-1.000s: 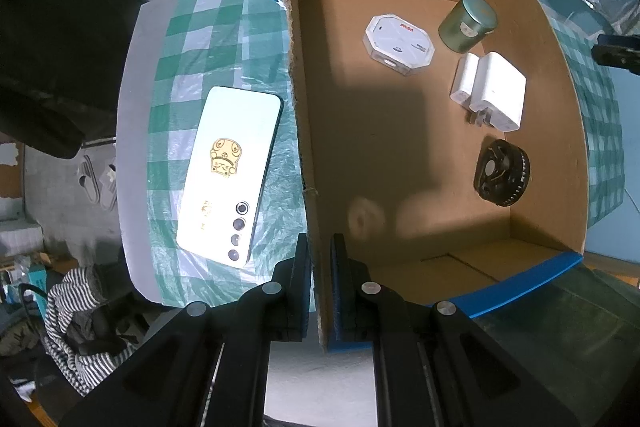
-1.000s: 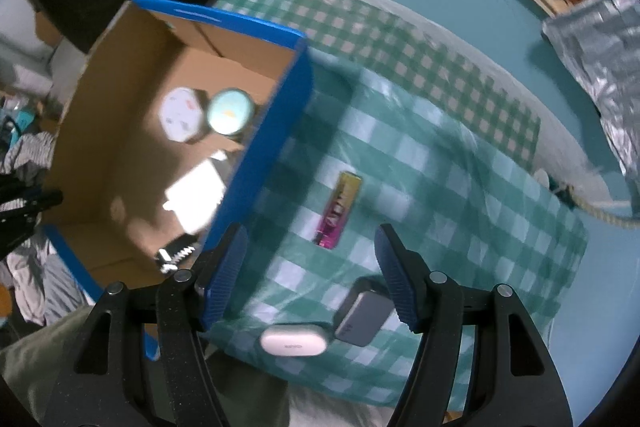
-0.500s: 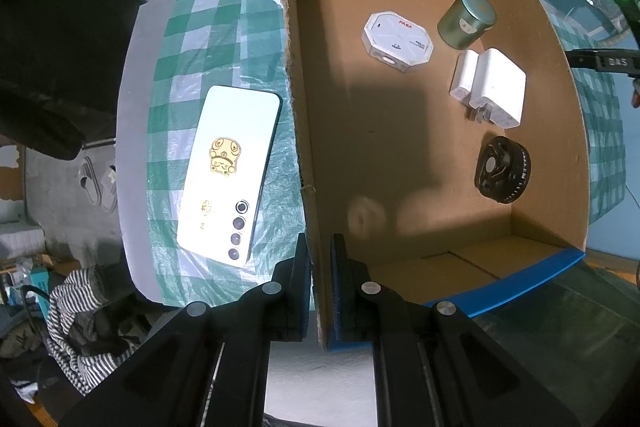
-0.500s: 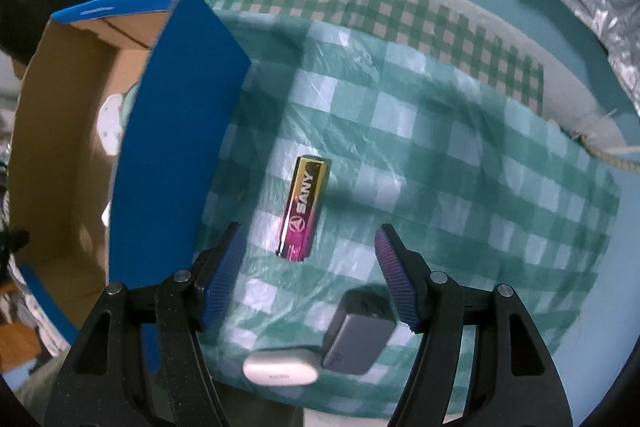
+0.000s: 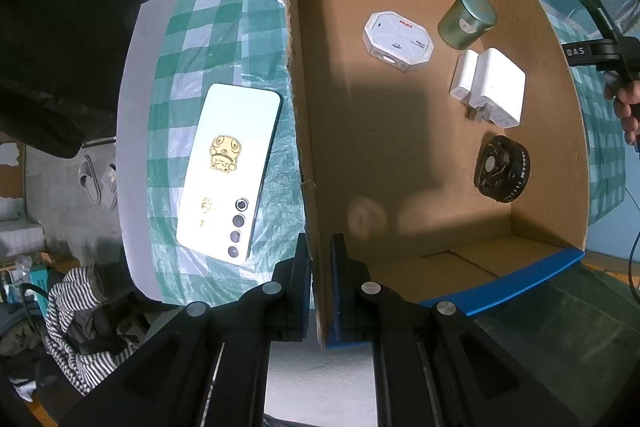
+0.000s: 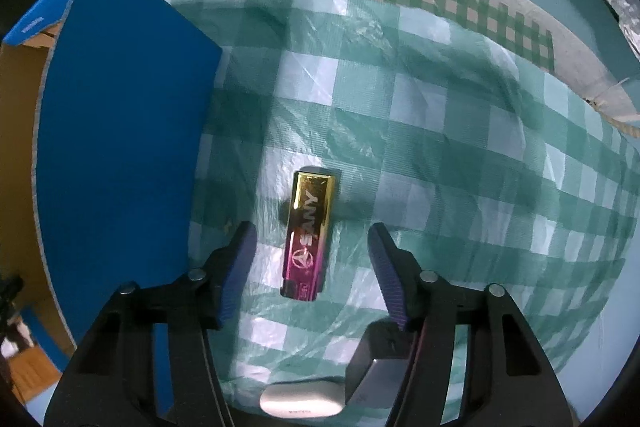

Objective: Organize rigid objects
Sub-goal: 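Close the right gripper on the gold-and-pink SANY battery, then lift the SANY battery with the right gripper over the box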

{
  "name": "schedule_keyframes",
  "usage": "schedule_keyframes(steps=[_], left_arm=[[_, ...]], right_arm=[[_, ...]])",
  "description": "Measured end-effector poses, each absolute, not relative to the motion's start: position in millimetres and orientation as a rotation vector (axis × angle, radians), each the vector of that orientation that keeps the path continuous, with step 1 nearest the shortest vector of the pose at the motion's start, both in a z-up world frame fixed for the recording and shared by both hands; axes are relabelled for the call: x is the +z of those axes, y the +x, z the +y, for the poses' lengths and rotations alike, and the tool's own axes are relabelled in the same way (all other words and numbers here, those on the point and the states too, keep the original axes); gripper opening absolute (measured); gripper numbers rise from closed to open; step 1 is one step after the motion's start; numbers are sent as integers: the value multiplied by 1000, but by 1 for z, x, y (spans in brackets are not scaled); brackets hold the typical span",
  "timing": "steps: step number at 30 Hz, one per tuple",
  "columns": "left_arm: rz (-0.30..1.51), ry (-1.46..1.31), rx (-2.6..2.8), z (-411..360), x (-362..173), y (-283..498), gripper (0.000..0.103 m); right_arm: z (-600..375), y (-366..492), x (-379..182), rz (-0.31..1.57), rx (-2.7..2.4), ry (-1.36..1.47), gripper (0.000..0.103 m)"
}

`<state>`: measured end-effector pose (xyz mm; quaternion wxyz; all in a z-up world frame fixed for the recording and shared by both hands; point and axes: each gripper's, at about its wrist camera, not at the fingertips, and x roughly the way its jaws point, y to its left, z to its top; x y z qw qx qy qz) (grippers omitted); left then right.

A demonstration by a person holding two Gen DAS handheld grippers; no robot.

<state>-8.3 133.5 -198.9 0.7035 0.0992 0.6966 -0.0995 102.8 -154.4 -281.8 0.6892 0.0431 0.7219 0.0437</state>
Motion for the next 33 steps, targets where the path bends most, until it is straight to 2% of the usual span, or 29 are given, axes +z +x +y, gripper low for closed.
schedule_keyframes(steps=[8, 13, 15, 17, 33], left_arm=[[1549, 218, -220, 134, -199, -8, 9], [1550, 217, -223, 134, -199, -8, 9], [1551, 220, -222, 134, -199, -9, 9], [1553, 219, -222, 134, -200, -9, 9], [1550, 218, -225, 134, -200, -10, 9]], right_arm=[[-150, 103, -294, 1633, 71, 104, 46], [-148, 101, -294, 1620, 55, 89, 43], [-146, 100, -294, 1620, 32, 50, 30], [-146, 98, -293, 1612, 16, 11, 23], [-157, 90, -279, 1616, 102, 10, 22]])
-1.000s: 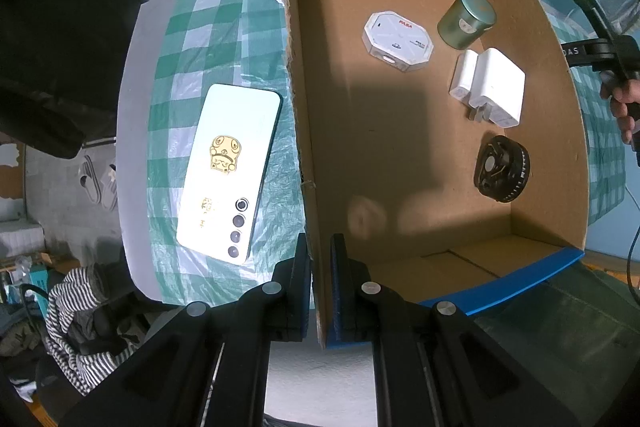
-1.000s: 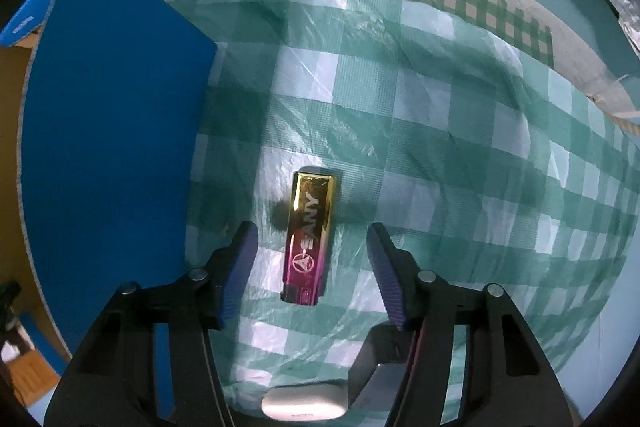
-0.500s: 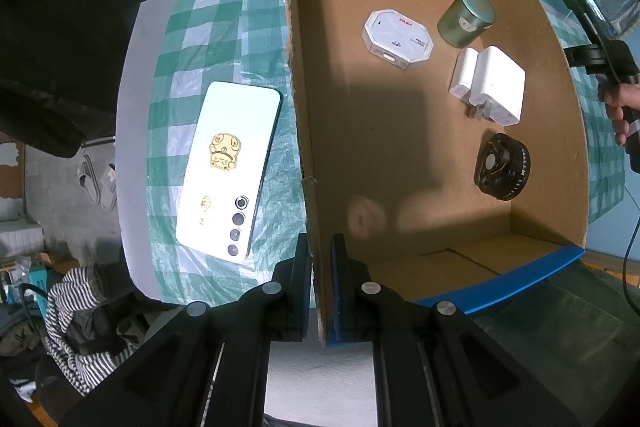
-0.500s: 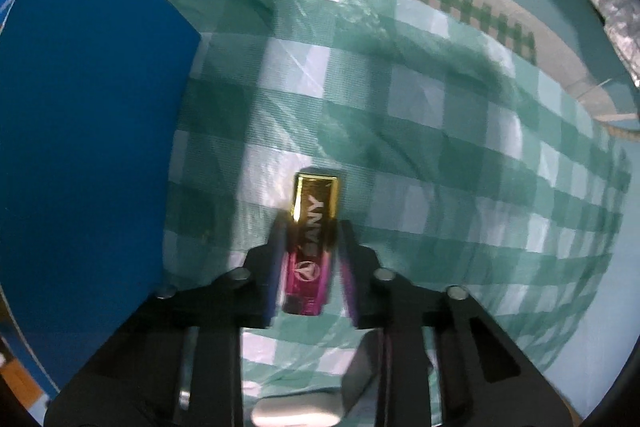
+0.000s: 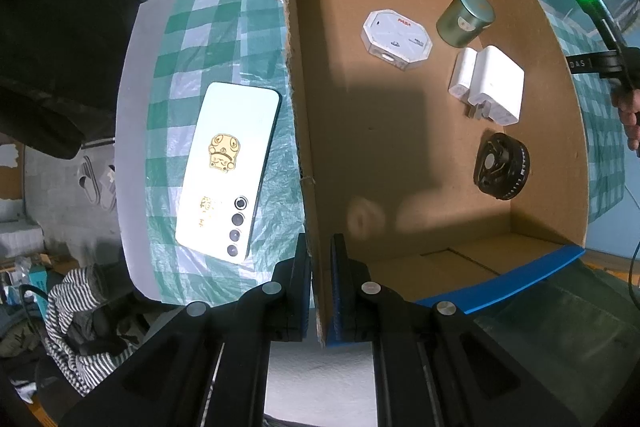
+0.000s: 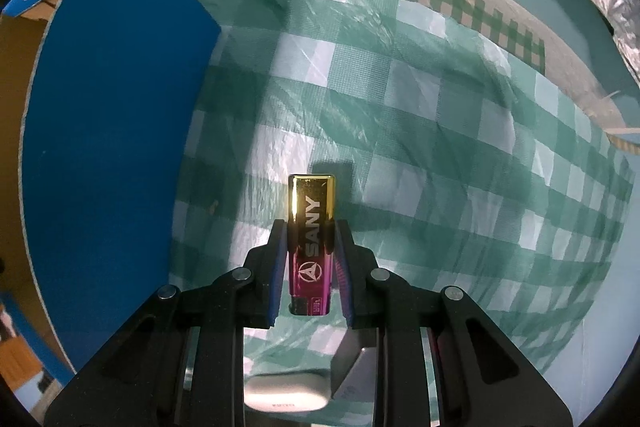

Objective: Organize rigid objects
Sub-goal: 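Lift the SANY battery with the right gripper over the box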

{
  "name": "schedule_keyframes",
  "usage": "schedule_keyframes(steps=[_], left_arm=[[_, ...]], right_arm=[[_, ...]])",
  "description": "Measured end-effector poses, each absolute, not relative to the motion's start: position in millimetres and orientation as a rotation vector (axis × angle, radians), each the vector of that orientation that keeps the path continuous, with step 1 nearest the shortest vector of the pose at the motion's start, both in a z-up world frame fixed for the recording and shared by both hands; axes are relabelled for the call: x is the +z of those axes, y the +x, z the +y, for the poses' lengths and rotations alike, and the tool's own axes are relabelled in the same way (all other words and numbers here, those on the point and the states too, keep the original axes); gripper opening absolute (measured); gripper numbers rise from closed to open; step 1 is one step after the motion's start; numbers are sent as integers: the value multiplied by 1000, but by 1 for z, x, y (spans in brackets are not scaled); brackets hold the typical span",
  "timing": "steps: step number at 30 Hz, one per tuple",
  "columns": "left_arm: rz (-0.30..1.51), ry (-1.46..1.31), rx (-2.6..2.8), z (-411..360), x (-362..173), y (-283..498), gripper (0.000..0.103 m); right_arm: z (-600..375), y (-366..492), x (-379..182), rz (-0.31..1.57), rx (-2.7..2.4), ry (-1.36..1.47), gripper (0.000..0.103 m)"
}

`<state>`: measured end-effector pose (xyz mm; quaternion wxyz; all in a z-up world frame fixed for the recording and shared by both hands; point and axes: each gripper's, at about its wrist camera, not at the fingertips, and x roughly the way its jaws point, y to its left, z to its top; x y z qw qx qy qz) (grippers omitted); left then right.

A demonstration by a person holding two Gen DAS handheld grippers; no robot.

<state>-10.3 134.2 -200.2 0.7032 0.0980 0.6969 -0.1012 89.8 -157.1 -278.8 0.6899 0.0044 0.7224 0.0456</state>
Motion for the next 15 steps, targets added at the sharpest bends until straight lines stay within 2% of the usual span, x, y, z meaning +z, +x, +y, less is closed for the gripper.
schedule_keyframes(steps=[15], left_arm=[[1552, 222, -225, 133, -199, -11, 9]], right_arm=[[-154, 78, -234, 1567, 181, 10, 22]])
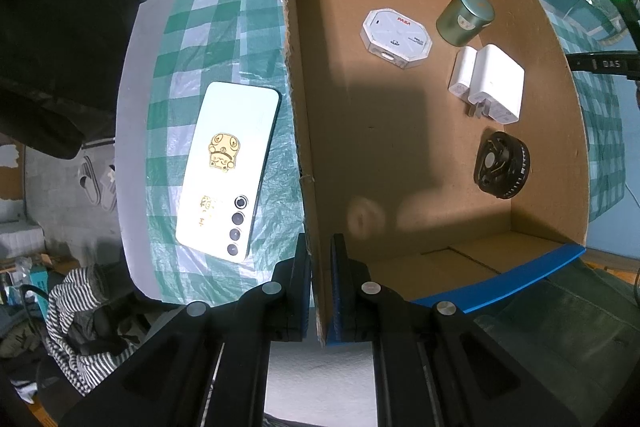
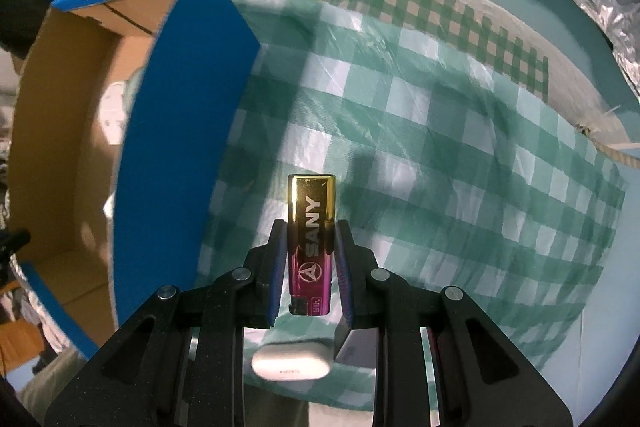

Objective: Organize rigid objects
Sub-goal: 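Lift the SANY battery with the right gripper over the box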

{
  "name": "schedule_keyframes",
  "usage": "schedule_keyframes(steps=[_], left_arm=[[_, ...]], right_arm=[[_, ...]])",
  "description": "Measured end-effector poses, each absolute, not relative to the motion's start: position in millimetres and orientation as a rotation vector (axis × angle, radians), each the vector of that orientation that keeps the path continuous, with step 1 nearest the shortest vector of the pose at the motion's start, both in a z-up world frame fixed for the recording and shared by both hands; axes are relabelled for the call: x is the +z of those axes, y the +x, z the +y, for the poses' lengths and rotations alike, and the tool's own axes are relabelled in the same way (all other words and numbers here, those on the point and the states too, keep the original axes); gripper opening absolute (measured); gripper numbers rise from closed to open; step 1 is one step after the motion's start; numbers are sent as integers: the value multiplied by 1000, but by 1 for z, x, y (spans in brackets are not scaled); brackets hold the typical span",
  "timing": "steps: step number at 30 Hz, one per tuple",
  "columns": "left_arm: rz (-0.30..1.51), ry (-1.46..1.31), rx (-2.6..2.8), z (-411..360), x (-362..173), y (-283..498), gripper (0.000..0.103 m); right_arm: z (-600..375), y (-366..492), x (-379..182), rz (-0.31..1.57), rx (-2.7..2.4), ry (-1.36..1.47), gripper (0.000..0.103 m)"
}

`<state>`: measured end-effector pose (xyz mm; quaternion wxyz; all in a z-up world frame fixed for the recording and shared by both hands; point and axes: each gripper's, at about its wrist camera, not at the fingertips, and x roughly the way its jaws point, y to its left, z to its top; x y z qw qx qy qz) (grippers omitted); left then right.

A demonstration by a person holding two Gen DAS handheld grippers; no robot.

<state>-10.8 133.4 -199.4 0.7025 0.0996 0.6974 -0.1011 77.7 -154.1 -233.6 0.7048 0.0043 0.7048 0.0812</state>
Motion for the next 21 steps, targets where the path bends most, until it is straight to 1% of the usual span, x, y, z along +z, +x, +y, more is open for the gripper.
schedule_keyframes(steps=[11, 21], left_arm=[[1551, 221, -225, 133, -199, -11, 9], [1548, 218, -230, 135, -197, -13, 9]], right_arm=[[-139, 77, -191, 1507, 253, -30, 22], [-97, 92, -150, 1437, 368, -146, 22]])
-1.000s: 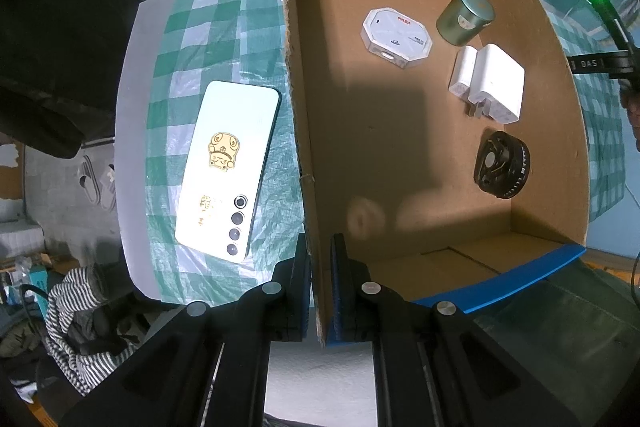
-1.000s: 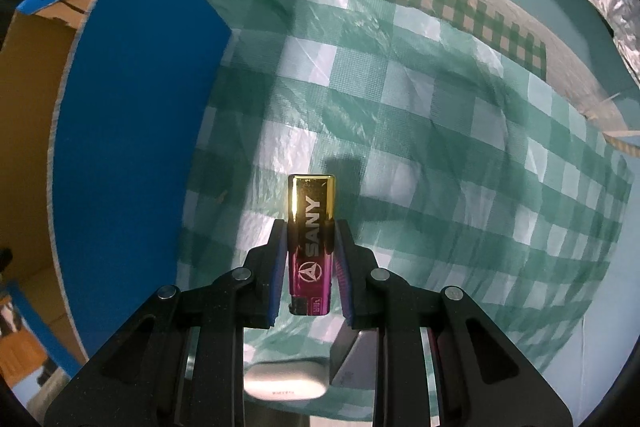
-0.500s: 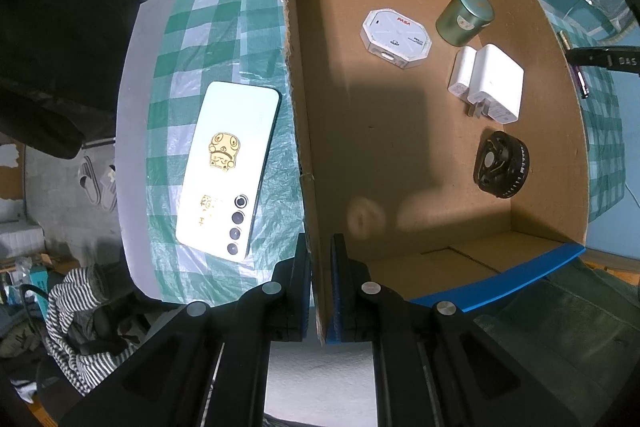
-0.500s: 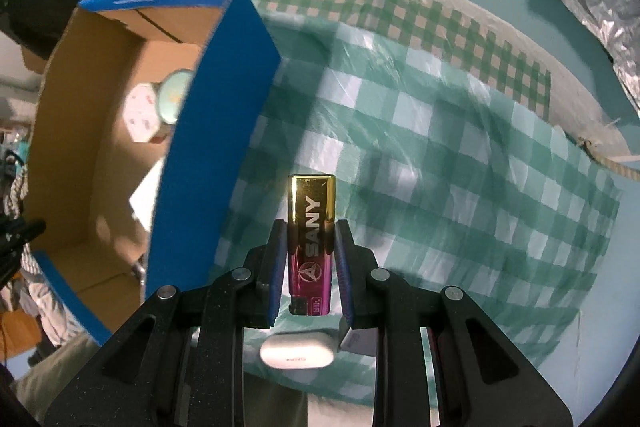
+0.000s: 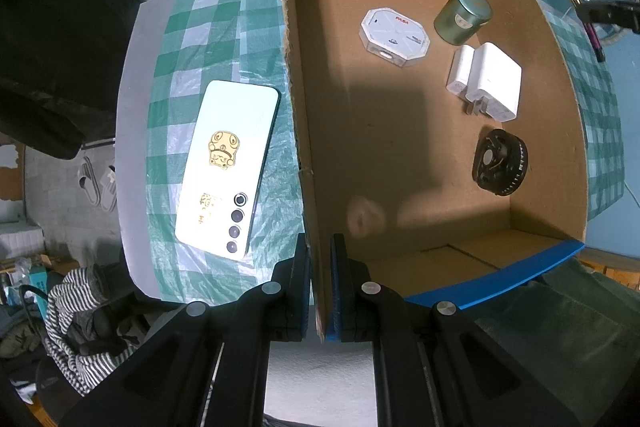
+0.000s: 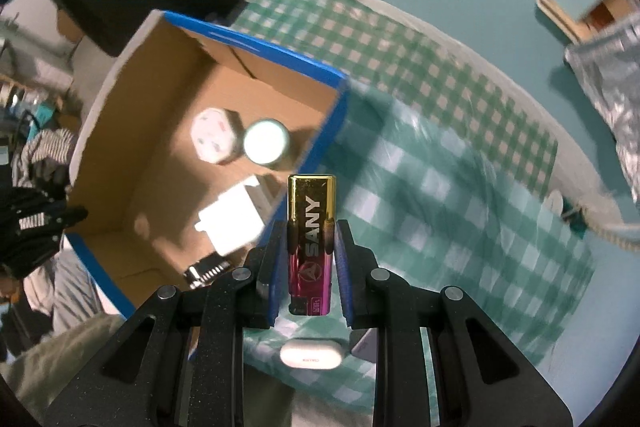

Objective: Organize rigid objects
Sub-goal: 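Lift the SANY battery with the right gripper over the box, then lower the SANY battery beside the green tin and open the right gripper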

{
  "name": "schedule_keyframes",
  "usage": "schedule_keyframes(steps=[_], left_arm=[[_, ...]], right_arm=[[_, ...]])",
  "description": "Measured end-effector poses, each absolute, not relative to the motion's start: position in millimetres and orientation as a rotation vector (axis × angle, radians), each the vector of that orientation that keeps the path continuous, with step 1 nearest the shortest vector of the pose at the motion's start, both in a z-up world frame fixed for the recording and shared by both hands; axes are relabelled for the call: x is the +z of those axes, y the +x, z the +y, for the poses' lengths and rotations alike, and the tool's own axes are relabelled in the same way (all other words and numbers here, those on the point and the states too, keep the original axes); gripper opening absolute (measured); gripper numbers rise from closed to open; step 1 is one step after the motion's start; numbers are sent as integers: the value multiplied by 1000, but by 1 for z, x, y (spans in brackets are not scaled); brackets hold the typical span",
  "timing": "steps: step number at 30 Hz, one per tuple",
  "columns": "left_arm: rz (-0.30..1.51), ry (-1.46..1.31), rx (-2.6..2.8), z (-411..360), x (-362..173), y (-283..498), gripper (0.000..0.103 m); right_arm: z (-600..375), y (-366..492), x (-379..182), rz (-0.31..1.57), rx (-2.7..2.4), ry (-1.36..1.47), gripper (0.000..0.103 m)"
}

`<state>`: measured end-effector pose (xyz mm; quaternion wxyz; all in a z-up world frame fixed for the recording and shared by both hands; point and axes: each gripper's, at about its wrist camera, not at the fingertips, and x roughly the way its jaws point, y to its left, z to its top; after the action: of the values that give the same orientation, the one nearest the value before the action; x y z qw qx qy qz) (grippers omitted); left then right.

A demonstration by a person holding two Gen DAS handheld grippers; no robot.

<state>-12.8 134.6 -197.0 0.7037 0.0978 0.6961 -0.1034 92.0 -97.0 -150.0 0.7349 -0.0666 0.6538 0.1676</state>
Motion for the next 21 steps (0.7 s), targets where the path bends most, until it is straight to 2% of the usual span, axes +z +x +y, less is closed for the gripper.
schedule_keyframes(steps=[8, 21], left_arm=[[1548, 219, -233, 135, -196, -14, 9], [1528, 211, -236, 140, -190, -10, 9]], right_arm=[[-63, 105, -147, 1434, 419, -214, 22], [-30, 115, -181, 1485, 448, -280, 22]])
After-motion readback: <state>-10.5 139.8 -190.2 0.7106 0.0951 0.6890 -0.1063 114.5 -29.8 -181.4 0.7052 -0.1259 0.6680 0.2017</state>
